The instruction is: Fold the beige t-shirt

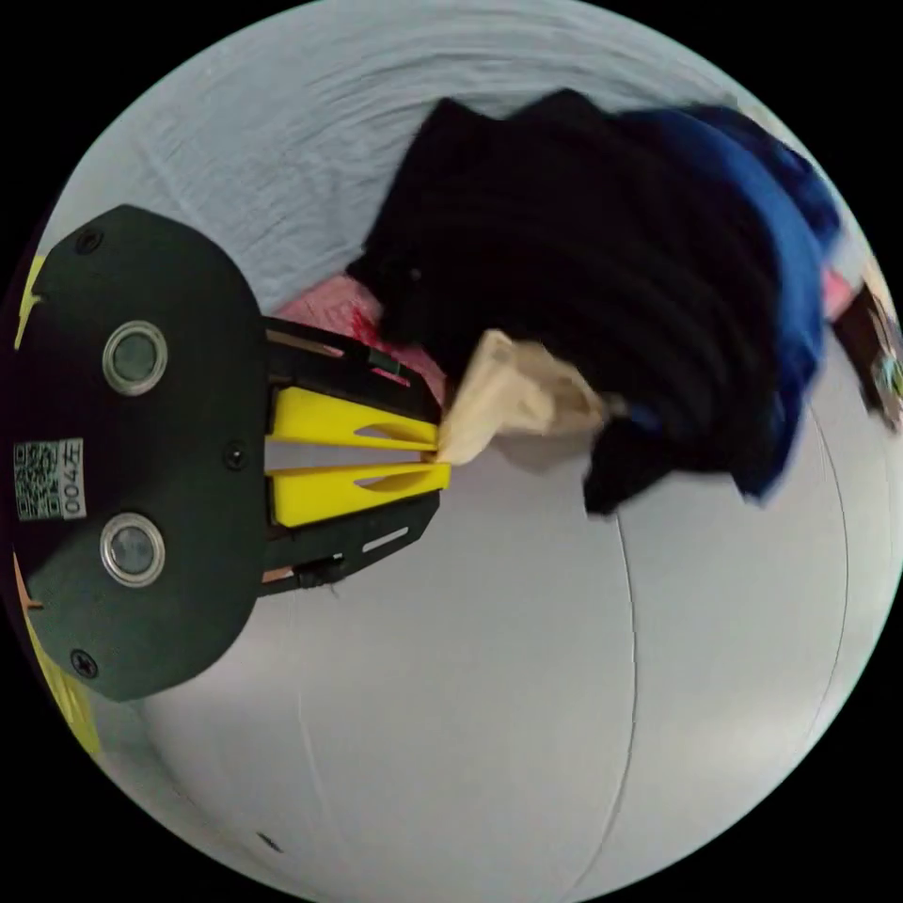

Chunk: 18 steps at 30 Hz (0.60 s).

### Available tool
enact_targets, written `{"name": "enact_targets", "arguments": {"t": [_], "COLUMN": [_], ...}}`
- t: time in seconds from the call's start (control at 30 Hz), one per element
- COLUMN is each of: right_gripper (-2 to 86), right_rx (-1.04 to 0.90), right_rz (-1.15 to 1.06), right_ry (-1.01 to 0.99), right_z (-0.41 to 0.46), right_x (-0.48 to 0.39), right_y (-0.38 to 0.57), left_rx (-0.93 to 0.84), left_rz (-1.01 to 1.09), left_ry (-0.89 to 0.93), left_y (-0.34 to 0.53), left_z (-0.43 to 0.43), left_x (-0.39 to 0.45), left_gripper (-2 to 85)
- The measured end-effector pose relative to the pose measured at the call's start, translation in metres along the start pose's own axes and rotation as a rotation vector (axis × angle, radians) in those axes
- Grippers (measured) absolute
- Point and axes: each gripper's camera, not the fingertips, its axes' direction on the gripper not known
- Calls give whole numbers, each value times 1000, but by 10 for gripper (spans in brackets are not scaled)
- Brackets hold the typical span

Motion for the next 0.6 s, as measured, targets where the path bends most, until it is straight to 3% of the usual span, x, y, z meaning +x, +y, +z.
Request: {"name": "enact_targets", "arguments": {"t": [0.17, 0.37, 0.47, 0.6], "right_gripper": [-6, -7, -7, -7], "right_rx": [-28, -27, -36, -58], "right_rz": [-5, 5, -1, -39], "right_ry": [-10, -10, 8, 70], "right_z": [1, 8, 15, 26], "right_x": [8, 7, 2, -13], "right_y": [-10, -16, -20, -26], "left_rx": [108, 271, 293, 417], "left_rz": [186, 430, 631, 768], "left_ry": [16, 285, 409, 363], "left_y": [-58, -106, -100, -38], "left_z": [-71, -194, -254, -347], "left_x": [91, 197, 284, 377], "left_gripper": [32, 31, 33, 34]}}
